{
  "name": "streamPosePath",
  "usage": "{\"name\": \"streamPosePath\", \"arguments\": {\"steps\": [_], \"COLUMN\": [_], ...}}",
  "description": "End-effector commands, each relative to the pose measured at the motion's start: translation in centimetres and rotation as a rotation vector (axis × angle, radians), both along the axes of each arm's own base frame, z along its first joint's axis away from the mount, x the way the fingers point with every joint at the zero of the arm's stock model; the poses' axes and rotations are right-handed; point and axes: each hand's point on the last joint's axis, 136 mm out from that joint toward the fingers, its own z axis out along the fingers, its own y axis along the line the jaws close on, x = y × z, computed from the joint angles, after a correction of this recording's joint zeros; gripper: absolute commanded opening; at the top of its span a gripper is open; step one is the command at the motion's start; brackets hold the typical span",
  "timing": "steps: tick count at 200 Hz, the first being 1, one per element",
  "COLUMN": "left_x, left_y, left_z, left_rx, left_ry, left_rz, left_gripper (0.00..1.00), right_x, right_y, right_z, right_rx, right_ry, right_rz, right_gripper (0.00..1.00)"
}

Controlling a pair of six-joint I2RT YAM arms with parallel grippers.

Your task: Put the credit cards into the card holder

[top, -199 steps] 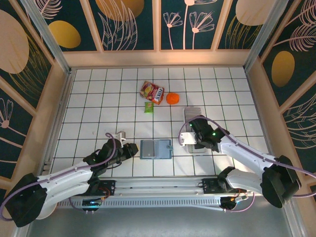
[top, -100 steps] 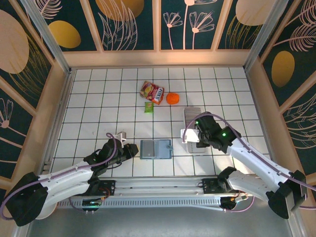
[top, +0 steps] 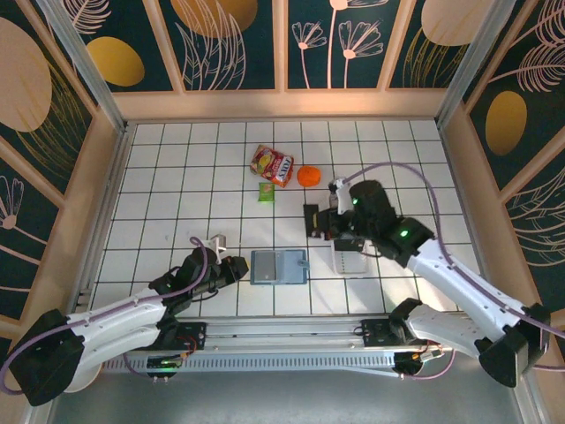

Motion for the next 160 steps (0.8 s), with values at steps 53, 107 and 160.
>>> {"name": "streamPosePath", "arguments": {"steps": [53,107,160], "left_x": [0.1,-0.1,-0.1], "left_y": [-2.6,-2.6,-2.4], "left_z": [1.4,0.4,-0.4], "left_rx": [-0.051,-0.026,-0.005], "left_ry": [0.012,0.047,0.069], "left_rz": [-0.092,-0.096,-0.088], "left_gripper": [0.24,0.27,0.19], "right_x": [-3.8,-3.0,-2.4], "right_y": [5.0,5.8,7.0], "right_z": [-9.3,-12.3,-13.1], "right_rx": [0.099,0.005,0.004], "right_ry": [0.451,0.439,0.439], "right_rz": [-0.145,-0.133,-0.107], "right_gripper": [0.0,0.0,0.0]}}
